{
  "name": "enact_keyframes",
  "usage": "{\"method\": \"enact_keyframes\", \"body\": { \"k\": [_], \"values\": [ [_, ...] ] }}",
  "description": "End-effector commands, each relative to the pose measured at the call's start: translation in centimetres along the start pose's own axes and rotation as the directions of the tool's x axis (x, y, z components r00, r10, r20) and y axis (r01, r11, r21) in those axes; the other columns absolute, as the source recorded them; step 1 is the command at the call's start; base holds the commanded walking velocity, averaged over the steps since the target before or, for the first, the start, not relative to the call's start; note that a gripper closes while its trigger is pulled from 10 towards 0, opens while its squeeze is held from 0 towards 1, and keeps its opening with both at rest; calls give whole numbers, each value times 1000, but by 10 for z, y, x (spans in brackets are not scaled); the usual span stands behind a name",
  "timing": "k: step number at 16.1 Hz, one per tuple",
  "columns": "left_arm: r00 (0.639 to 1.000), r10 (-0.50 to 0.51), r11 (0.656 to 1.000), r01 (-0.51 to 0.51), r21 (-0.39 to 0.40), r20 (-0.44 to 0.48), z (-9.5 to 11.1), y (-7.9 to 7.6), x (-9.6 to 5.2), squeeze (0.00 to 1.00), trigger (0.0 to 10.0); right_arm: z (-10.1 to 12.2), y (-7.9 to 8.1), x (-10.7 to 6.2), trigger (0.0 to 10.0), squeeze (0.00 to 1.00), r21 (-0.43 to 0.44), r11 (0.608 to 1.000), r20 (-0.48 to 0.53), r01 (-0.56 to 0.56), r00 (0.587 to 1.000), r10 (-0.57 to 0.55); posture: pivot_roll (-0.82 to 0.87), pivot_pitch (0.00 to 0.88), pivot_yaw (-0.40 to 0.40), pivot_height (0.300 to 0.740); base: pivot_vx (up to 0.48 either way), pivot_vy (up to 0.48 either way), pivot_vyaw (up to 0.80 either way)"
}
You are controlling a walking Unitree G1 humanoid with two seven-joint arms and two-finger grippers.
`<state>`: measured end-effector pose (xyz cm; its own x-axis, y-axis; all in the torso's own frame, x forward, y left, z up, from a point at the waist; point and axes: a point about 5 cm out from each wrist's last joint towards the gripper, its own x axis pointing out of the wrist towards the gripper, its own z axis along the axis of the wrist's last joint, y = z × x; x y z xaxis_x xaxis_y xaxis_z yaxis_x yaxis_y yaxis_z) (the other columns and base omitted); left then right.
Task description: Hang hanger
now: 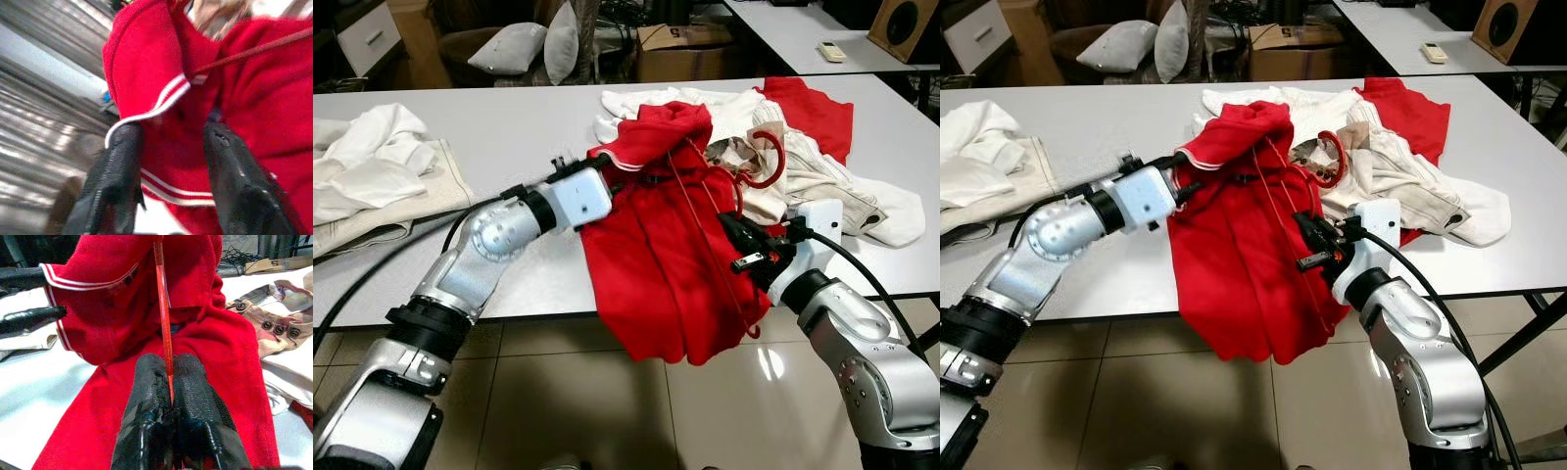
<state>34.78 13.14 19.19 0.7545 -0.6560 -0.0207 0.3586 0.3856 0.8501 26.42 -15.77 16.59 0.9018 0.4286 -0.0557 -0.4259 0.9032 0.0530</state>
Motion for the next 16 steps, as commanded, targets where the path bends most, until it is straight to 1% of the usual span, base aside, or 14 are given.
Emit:
{"method": "enact_keyframes", "body": {
  "k": [1, 2, 3, 4, 5, 6, 7, 8, 9, 11, 13, 14, 15, 16],
  "values": [
    [1000, 25, 997, -26, 70, 16, 3, 6, 2, 0, 10000, 11, 1, -1, 10000, 0, -15, 1000, 40, -7, 999, 8, -52, 0, 48, 740, 0, 0, 0],
    [999, 34, 995, -36, 94, 18, 3, 5, 3, 0, 10000, 11, 1, -1, 10000, 0, -15, 1000, 40, -8, 999, 9, -53, 0, 49, 740, 0, 0, 0],
    [990, 118, 972, -132, 196, 81, 7, 8, 3, 0, 10000, 11, 2, -1, 10000, 0, -14, 1000, 39, -13, 999, 13, -55, 0, 54, 740, 0, 0, 0],
    [991, 97, 978, -112, 178, 93, 5, 3, 2, 0, 10000, 11, 2, -1, 10000, 0, -16, 1000, 38, -13, 999, 14, -56, 0, 56, 740, 0, 0, 0],
    [994, -74, 993, 66, 98, 79, -2, -20, -1, 0, 10000, 11, 2, -2, 10000, 0, -15, 1000, 39, -10, 999, 11, -60, 0, 62, 740, 0, 0, 0],
    [994, -74, 993, 66, 98, 79, -2, -20, -1, 0, 10000, 11, 2, -2, 10000, 0, -15, 1000, 39, -10, 999, 11, -60, 0, 62, 740, 0, 0, 0],
    [978, -186, 982, 183, 39, 99, -6, -37, -8, 0, 10000, 11, 2, -2, 10000, 0, -14, 1000, 41, -5, 999, 5, -60, 0, 65, 740, 0, 0, 0],
    [975, -182, 981, 188, -40, 129, -4, -40, -13, 0, 10000, 11, 1, -2, 10000, 0, -14, 1000, 42, -2, 999, 3, -60, 0, 65, 740, 0, 0, 0],
    [973, -91, 967, 137, -216, 212, 3, -40, -23, 0, 10000, 12, 1, -2, 10000, 0, -16, 1000, 42, -2, 999, 3, -57, 0, 63, 740, 0, 0, 0],
    [964, -36, 970, 97, -222, 264, 11, -37, -30, 0, 10000, 11, 2, -2, 10000, 0, -17, 1000, 40, -6, 999, 7, -57, 0, 63, 740, 0, 0, 0],
    [958, -20, 974, 84, -212, 287, 16, -38, -34, 0, 10000, 11, 1, -2, 10000, 0, -17, 1000, 37, -9, 999, 9, -57, 0, 63, 740, 0, 0, 0],
    [962, 19, 979, 37, -201, 271, 15, -34, -34, 0, 10000, 11, 2, -2, 10000, 0, -17, 1000, 36, -10, 999, 11, -42, 0, 55, 740, 0, 0, 0],
    [978, 108, 976, -70, -207, 179, 5, -26, -28, 0, 10000, 10, 3, -1, 10000, 0, -16, 1000, 37, -16, 999, 17, -37, 0, 53, 740, 0, 0, 0],
    [980, 141, 965, -105, -239, 138, 0, -23, -24, 0, 10000, 11, 4, 0, 10000, 0, -14, 1000, 38, -20, 999, 21, -34, 0, 52, 740, 0, 0, 0]
  ]
}}
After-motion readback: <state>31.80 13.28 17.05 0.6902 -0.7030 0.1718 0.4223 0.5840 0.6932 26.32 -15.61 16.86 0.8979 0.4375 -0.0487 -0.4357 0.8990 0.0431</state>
